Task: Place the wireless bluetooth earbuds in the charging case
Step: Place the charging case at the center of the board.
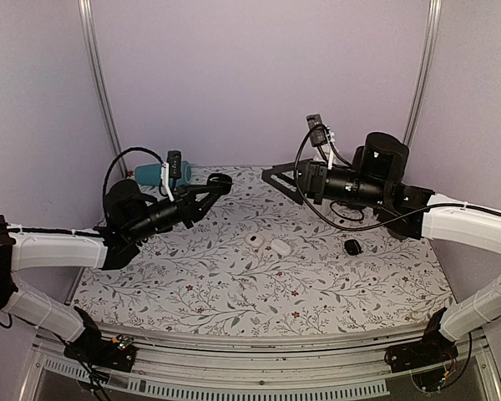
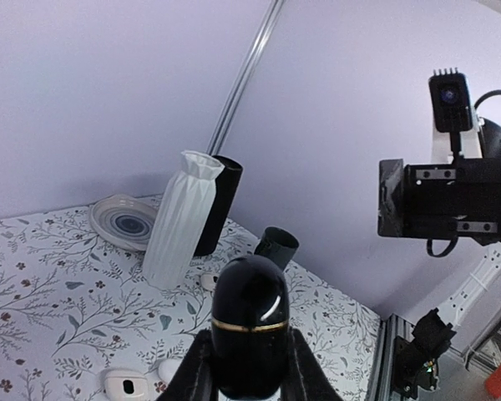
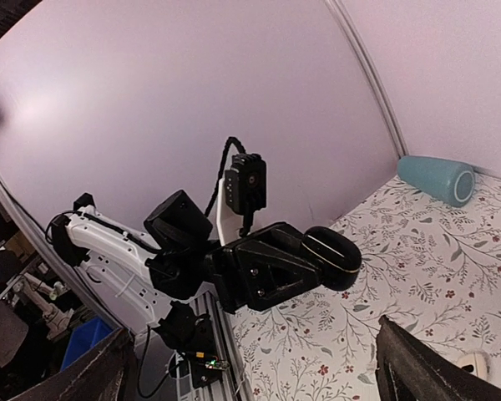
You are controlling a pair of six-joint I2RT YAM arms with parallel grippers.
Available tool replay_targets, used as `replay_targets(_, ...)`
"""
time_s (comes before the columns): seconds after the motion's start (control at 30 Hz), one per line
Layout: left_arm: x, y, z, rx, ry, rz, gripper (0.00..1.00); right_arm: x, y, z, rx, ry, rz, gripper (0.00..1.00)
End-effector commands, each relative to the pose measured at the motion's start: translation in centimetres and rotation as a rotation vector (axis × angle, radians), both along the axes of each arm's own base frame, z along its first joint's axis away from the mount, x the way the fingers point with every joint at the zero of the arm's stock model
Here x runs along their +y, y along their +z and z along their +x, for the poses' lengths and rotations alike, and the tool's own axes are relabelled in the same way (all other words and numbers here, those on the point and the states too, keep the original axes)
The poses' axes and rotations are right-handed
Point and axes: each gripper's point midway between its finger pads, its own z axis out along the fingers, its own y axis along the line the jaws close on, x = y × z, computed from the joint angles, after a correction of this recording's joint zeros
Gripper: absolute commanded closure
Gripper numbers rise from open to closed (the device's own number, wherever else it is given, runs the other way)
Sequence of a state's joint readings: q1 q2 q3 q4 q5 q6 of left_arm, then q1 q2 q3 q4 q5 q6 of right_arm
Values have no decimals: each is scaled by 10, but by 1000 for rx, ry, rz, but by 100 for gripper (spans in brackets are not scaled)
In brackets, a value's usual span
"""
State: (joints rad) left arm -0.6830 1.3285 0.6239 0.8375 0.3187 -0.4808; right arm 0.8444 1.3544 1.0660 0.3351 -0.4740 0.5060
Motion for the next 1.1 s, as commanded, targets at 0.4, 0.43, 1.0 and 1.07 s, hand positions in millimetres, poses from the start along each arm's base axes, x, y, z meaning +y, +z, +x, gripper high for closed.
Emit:
replay_targets(0.4,36,-102,80,430,174,190,100,-43,-35,44,61,-357,-135,1)
replay_targets(0.43,39,-110,84,457,176,196,100,-43,-34,44,62,-359,-134,1)
replay_targets(1.0,53,-217,106,738,200,341,100,-54,-39,41,90,-391,-139,1)
replay_targets(1.07,55,-225,104,759,198,347,100,-54,-40,41,95,-390,-139,1)
